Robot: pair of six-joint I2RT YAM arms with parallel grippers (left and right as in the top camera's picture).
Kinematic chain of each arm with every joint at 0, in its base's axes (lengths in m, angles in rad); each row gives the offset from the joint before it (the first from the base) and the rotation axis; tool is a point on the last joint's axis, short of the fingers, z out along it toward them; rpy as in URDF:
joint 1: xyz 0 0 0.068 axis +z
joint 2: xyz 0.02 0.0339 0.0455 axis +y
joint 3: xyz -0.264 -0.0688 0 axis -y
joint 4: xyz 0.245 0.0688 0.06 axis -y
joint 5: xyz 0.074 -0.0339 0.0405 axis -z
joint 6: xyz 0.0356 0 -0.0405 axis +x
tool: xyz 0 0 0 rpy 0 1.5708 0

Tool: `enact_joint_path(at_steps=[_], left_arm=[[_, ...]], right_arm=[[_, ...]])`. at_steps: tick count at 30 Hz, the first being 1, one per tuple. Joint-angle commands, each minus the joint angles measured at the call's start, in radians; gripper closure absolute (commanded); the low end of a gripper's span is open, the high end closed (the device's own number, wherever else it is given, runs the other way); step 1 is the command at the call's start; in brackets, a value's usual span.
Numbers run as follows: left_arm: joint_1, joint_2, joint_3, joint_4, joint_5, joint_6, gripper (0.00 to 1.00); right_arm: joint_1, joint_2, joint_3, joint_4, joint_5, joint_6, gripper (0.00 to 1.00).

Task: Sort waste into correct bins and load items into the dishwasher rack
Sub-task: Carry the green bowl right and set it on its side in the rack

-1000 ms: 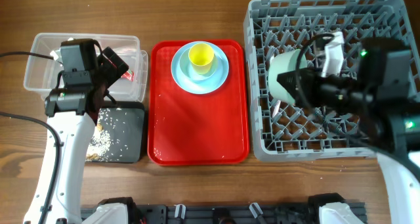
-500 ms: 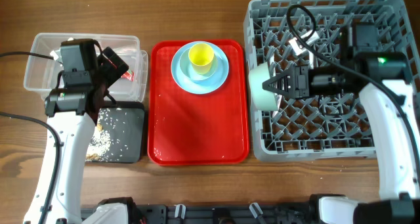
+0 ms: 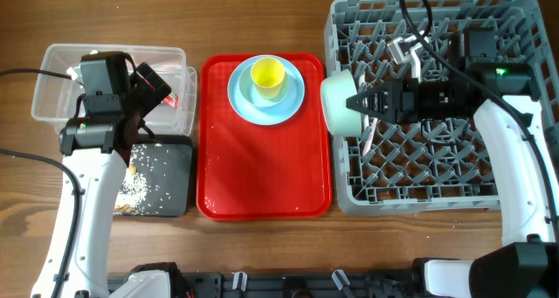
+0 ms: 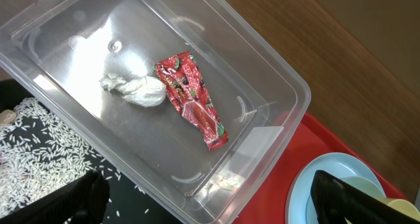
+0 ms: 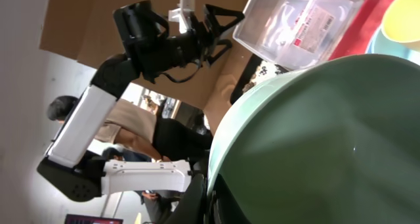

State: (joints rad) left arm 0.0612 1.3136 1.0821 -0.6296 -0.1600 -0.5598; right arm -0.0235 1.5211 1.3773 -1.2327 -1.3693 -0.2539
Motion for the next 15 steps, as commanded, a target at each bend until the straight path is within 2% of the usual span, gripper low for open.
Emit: enact_joint_path(at_steps=[1, 7, 15], left_arm=[[0.003, -0.006, 0.011, 0.0, -0.01, 0.002, 0.0], [0.003, -0.006, 0.011, 0.0, -0.01, 0.002, 0.0], [0.003, -0.006, 0.011, 0.0, -0.01, 0.002, 0.0]], right_arm=[[-0.014, 0.002, -0.012, 0.01, -0.04, -0.039, 0.96], [-0.094, 0.002, -0.046, 0.011, -0.039, -0.06, 0.96], [-0.204, 0.007, -0.237, 0.121, -0.078, -0.06, 0.96]])
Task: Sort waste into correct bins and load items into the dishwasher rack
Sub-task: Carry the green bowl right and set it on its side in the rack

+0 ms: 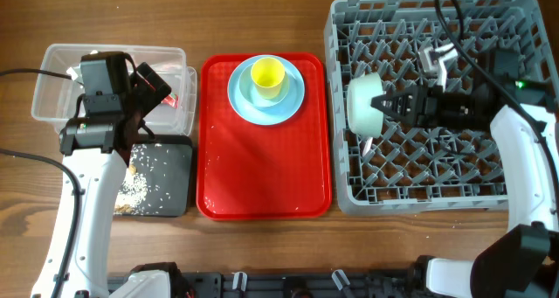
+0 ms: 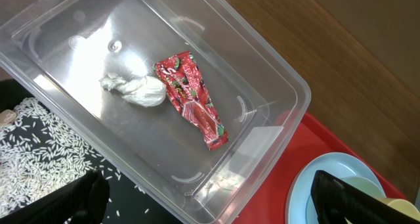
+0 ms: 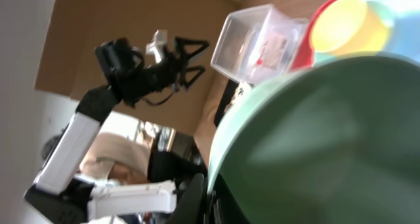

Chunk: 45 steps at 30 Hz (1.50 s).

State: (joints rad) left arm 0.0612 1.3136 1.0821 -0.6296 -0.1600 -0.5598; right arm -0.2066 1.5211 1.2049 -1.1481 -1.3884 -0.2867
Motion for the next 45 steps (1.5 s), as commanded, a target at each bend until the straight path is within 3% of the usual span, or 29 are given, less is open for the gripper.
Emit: enact_joint_path(at_steps=[1, 13, 22, 28, 45], left_arm=[[0.003, -0.006, 0.011, 0.0, -0.01, 0.002, 0.0], [0.003, -0.006, 0.011, 0.0, -0.01, 0.002, 0.0], [0.003, -0.006, 0.011, 0.0, -0.01, 0.002, 0.0], [0.003, -0.006, 0.011, 0.0, -0.01, 0.002, 0.0], [0.003, -0.006, 0.011, 0.0, -0.01, 0.002, 0.0]], right_arm=[[-0.023, 0.007, -0.085, 0.047, -0.06, -0.026, 0.95], [-0.022, 0.007, -0.169, 0.06, 0.029, -0.054, 0.96], [-0.022, 0.007, -0.172, 0.055, -0.102, -0.054, 0.96], [-0.022, 0.007, -0.175, 0.059, 0.053, -0.053, 0.96], [-0.037, 0.007, -0.284, 0.09, 0.163, -0.033, 0.96]])
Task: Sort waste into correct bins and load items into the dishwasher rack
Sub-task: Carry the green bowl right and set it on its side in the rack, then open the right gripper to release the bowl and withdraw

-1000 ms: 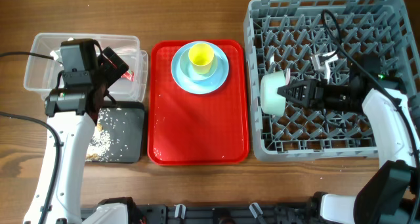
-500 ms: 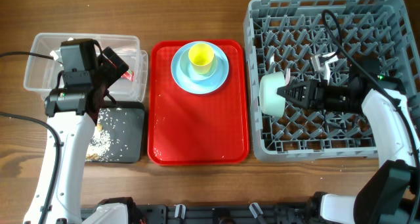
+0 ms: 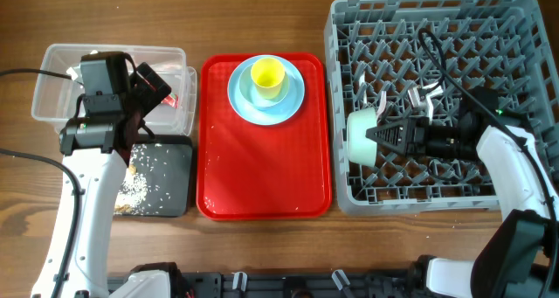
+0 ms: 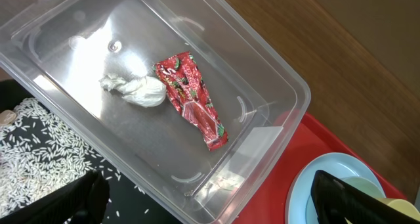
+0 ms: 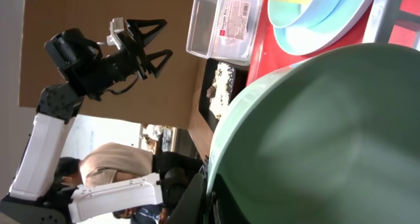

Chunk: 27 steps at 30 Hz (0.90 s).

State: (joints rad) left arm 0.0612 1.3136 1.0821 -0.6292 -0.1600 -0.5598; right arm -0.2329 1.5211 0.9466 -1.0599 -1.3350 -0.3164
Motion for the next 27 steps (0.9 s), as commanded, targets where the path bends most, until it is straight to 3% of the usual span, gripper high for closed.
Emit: enact_joint_path(at_steps=[1, 11, 18, 23, 27], left_arm=[[0.003, -0.006, 0.011, 0.0, -0.01, 0.002, 0.0], [0.003, -0.006, 0.011, 0.0, -0.01, 0.002, 0.0], [0.003, -0.006, 0.011, 0.0, -0.01, 0.002, 0.0], [0.003, -0.006, 0.011, 0.0, -0.01, 0.002, 0.0], [0.003, -0.006, 0.011, 0.0, -0.01, 0.002, 0.0]], right_arm=[[-0.02, 0.007, -0.026, 0.003, 0.14, 0.012, 0.96], [-0.127, 0.006, -0.025, 0.002, 0.32, 0.091, 0.87], [-0.182, 0.006, -0.013, -0.005, 0.481, 0.141, 0.64], [-0.209, 0.006, 0.059, -0.059, 0.632, 0.222, 0.56], [-0.195, 0.006, 0.215, -0.159, 0.673, 0.248, 0.5]])
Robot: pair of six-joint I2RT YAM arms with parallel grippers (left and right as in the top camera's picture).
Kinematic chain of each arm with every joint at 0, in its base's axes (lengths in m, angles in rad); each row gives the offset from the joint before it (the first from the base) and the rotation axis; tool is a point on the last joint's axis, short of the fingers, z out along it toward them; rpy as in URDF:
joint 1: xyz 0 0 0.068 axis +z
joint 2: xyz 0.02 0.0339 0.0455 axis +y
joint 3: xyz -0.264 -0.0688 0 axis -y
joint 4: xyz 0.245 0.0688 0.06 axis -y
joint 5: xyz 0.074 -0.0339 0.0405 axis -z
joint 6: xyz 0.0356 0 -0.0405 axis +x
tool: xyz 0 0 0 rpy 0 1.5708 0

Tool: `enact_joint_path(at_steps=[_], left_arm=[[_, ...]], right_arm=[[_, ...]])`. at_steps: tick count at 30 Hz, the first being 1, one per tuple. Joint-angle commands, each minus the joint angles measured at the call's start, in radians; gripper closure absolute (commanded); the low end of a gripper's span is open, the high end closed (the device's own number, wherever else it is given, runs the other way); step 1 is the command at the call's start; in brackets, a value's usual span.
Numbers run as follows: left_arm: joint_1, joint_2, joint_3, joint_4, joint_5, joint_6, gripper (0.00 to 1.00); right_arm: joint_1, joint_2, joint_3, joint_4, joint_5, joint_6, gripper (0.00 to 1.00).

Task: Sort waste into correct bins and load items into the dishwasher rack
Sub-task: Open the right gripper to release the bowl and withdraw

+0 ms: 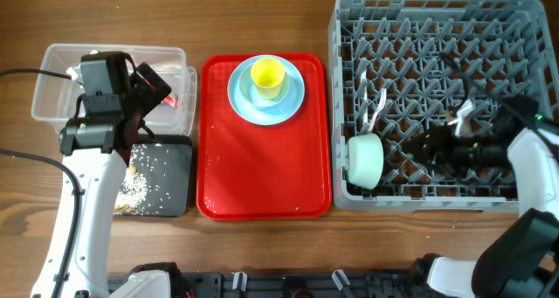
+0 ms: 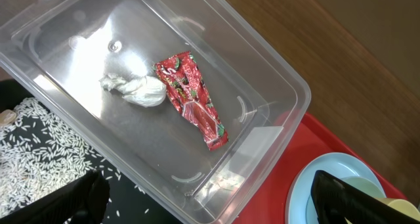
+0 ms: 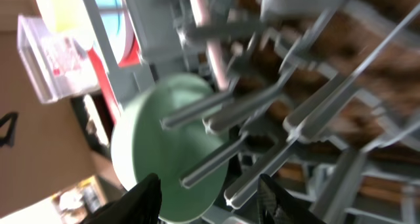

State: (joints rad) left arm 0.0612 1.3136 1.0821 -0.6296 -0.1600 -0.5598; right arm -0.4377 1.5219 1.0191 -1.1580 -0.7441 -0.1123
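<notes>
A pale green bowl (image 1: 365, 161) stands on its edge among the tines at the front left corner of the grey dishwasher rack (image 1: 524, 18); the right wrist view shows this bowl (image 3: 154, 152) too. My right gripper (image 1: 428, 147) sits open just right of it, apart from it, holding nothing. On the red tray (image 1: 262, 167) a yellow cup (image 1: 267, 76) rests on a blue plate (image 1: 251, 101). My left gripper (image 2: 210, 207) hangs open over the clear bin (image 2: 275, 73), which holds a red wrapper (image 2: 193, 99) and a white crumpled tissue (image 2: 134, 90).
A black tray (image 1: 166, 180) scattered with rice lies in front of the clear bin. Some cutlery (image 1: 376, 106) stands in the rack behind the bowl. Rack tines (image 3: 315, 112) crowd round my right gripper.
My right gripper has let go of the green bowl, which now stands in the rack's front left corner. The gripper is open and further right. The left arm has not moved.
My right gripper held the green bowl at the rack's left edge, then over the rack further right, then low at the front left. Now the bowl stands there alone. The left gripper stayed open over the clear bin throughout.
</notes>
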Motion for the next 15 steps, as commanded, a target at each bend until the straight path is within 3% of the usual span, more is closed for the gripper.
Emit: enact_joint_path(at_steps=[1, 3, 9, 15], left_arm=[[0.003, -0.006, 0.011, 0.0, -0.01, 0.002, 0.0], [0.003, -0.006, 0.011, 0.0, -0.01, 0.002, 0.0], [0.003, -0.006, 0.011, 0.0, -0.01, 0.002, 0.0], [0.003, -0.006, 0.011, 0.0, -0.01, 0.002, 0.0]], right_arm=[[0.018, 0.006, 0.169, -0.077, 0.082, 0.042, 0.51], [0.052, 0.005, 0.235, -0.117, 0.073, 0.029, 0.58], [0.265, -0.001, 0.283, -0.14, 0.044, 0.038, 0.96], [0.488, -0.001, 0.281, -0.087, 0.186, 0.183, 0.96]])
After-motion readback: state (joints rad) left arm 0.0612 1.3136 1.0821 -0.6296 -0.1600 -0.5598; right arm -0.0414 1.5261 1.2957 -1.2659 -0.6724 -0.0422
